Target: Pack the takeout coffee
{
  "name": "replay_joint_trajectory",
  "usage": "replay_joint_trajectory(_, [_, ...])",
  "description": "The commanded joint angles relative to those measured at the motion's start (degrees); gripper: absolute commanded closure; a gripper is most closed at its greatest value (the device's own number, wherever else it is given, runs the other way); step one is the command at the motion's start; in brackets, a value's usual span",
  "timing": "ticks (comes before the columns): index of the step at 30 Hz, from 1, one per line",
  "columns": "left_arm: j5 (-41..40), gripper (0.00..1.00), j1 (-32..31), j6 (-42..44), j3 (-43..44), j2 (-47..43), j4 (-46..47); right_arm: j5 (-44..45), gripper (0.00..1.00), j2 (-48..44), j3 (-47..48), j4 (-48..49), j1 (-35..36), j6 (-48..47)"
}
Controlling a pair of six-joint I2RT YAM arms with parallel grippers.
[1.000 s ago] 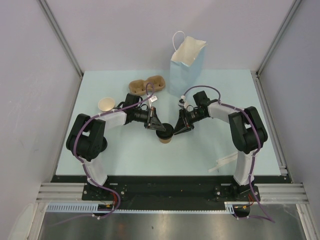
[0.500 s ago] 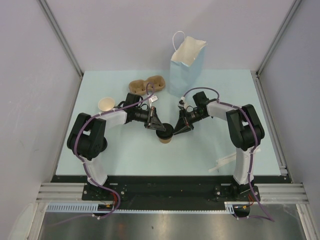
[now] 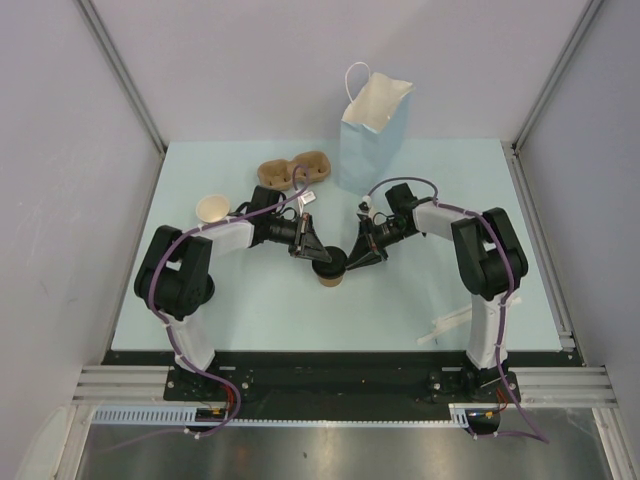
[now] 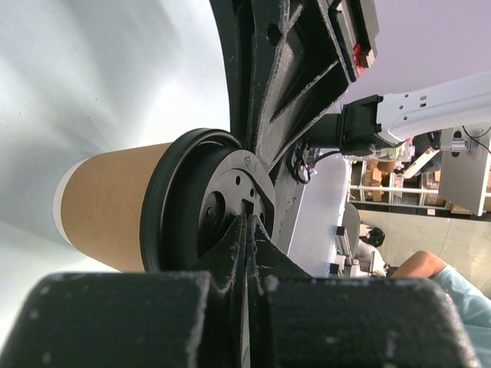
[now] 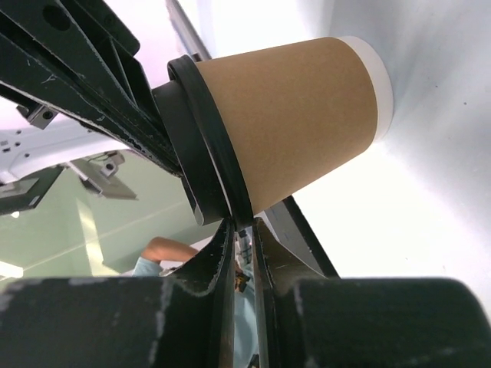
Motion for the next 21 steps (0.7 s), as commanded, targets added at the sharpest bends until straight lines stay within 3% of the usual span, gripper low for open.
replay_joint_trajectory(1, [-14.1,1.00,0.1,7.3,-3.8,4.7,-5.2,32.9,1.00,3.4,-3.4,7.2,2.6,-3.2])
replay_joint_trajectory(5, [-14.5,1.00,0.2,7.5,-3.9,4.5,-5.3,37.4,1.00,0.7,-4.0,8.8,3.8,-2.7])
replay_joint_trajectory(9, [-14.6,1.00,0.1,7.6,-3.7,3.9,-5.5,33.1,0.98,-3.6,-4.1,9.7,4.6,-4.0])
replay_joint_trajectory(12, [-14.6,1.00,0.2,7.8,-3.4,3.5,-5.8,29.3,0.91,-8.3,-4.0,10.2,4.3,-4.8])
replay_joint_trajectory(21, [-14.7,1.00,-0.2,7.4,-3.6,2.9,-5.4,30.6,0.84,-19.9,-3.8,6.7,4.4,-8.1])
